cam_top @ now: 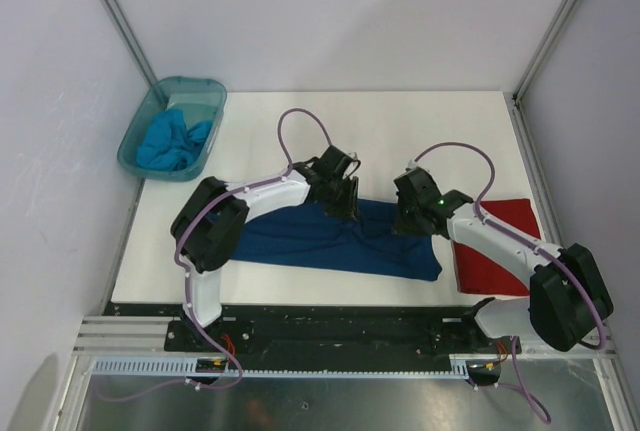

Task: Fold and stack the t-shirts
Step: Fold the other side of the tshirt into a rectangle

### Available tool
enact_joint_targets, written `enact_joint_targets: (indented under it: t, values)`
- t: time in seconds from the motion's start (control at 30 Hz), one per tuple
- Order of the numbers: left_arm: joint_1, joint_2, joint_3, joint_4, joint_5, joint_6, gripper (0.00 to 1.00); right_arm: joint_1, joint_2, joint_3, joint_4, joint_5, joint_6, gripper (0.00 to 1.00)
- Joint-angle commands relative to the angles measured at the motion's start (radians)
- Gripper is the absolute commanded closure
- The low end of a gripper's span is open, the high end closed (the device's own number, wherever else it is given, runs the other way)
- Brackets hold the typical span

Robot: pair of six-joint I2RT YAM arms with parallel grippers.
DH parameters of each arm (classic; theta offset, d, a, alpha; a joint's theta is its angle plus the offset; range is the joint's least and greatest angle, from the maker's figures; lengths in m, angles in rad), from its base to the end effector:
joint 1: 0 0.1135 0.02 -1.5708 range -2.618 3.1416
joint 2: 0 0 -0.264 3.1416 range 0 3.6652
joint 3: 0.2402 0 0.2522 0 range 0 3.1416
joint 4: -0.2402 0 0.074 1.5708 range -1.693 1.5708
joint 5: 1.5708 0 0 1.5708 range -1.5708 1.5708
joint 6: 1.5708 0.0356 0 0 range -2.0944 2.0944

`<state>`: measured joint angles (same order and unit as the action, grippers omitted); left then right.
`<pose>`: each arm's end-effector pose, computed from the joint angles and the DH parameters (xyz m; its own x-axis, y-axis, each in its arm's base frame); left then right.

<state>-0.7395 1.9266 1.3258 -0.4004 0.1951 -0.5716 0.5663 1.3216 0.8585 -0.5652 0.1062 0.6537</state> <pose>0.2958 -0.2792 0.1803 -0.9227 0.1233 -0.3652 0.2844 0.8573 -0.4291 0.2192 0.1349 0.2199 -0.8701 0.1634 -0.4650 0.0527 0.9689 0.2419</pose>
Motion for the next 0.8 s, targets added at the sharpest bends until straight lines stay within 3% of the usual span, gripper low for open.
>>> enact_joint_targets:
  t: [0.0, 0.17, 0.5, 0.77]
  values:
    - [0.015, 0.026, 0.033, 0.007, -0.046, -0.022, 0.61, 0.043, 0.015, -0.014, 0.044, 0.021, 0.015, 0.81]
    - [0.022, 0.011, -0.018, 0.007, -0.096, -0.043, 0.62, 0.063, 0.063, -0.015, 0.087, 0.023, 0.015, 0.79]
    - [0.036, -0.011, -0.058, 0.007, -0.114, -0.044, 0.74, -0.007, 0.166, -0.007, 0.163, -0.004, -0.010, 0.79]
    - [0.036, -0.045, -0.068, 0.006, -0.099, -0.023, 0.74, -0.074, 0.229, 0.053, 0.182, -0.024, -0.021, 0.76]
